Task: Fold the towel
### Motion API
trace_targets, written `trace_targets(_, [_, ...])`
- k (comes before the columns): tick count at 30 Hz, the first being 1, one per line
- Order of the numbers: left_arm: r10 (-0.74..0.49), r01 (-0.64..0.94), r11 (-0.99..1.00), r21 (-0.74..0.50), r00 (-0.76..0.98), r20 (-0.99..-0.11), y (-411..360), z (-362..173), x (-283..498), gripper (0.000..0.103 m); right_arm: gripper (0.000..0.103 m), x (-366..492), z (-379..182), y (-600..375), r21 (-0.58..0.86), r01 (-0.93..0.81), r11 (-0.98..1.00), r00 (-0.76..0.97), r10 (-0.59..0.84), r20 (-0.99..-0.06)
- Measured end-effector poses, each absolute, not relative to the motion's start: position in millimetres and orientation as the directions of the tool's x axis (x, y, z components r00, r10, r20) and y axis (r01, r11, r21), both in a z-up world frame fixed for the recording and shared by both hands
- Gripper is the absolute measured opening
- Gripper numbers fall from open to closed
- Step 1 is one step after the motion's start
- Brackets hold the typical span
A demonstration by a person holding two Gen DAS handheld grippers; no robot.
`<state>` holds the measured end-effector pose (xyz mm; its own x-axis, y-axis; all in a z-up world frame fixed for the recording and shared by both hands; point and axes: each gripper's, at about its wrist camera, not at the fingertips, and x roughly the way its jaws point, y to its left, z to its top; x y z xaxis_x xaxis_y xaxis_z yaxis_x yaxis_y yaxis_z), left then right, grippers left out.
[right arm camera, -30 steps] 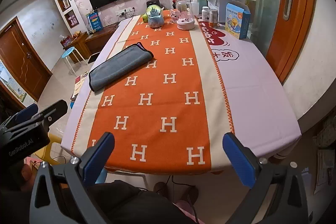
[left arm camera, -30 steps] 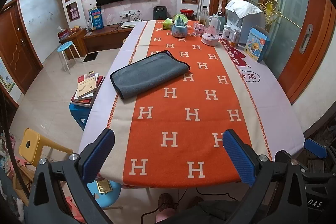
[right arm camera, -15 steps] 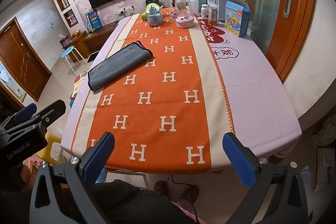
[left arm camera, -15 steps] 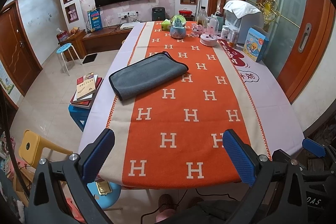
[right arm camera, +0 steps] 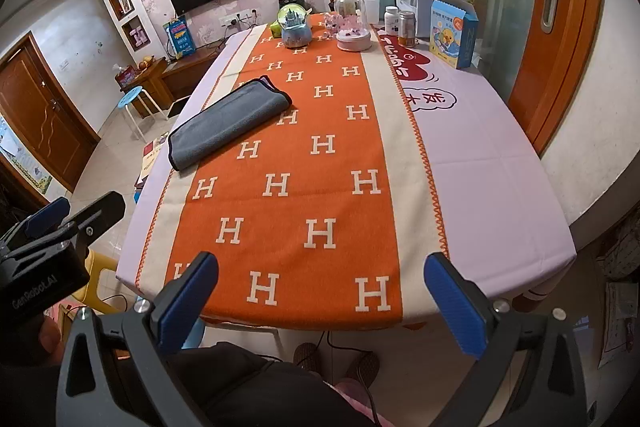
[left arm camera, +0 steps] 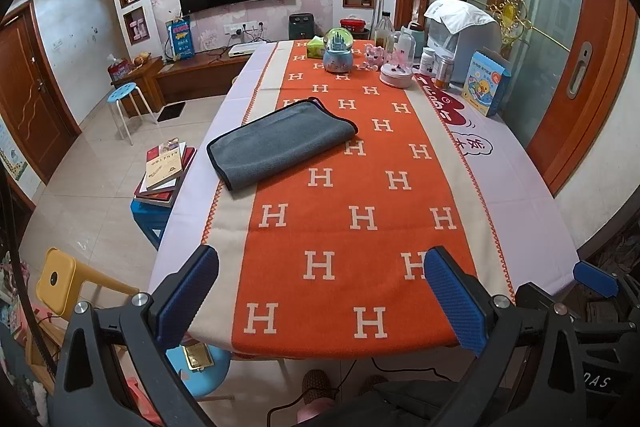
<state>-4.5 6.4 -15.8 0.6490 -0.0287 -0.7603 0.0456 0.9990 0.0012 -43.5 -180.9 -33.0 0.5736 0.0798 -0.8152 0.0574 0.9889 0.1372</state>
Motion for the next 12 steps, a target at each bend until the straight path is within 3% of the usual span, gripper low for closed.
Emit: trace_targets(12, [-0.027,0.046,0.999,0.004,0.65,-0.76,4.5,-14.6,-5.6,0.102,0.103,-43.2,-32.3,-181.2,0.138,0.057,0.989,0.573,0.081,-0.816])
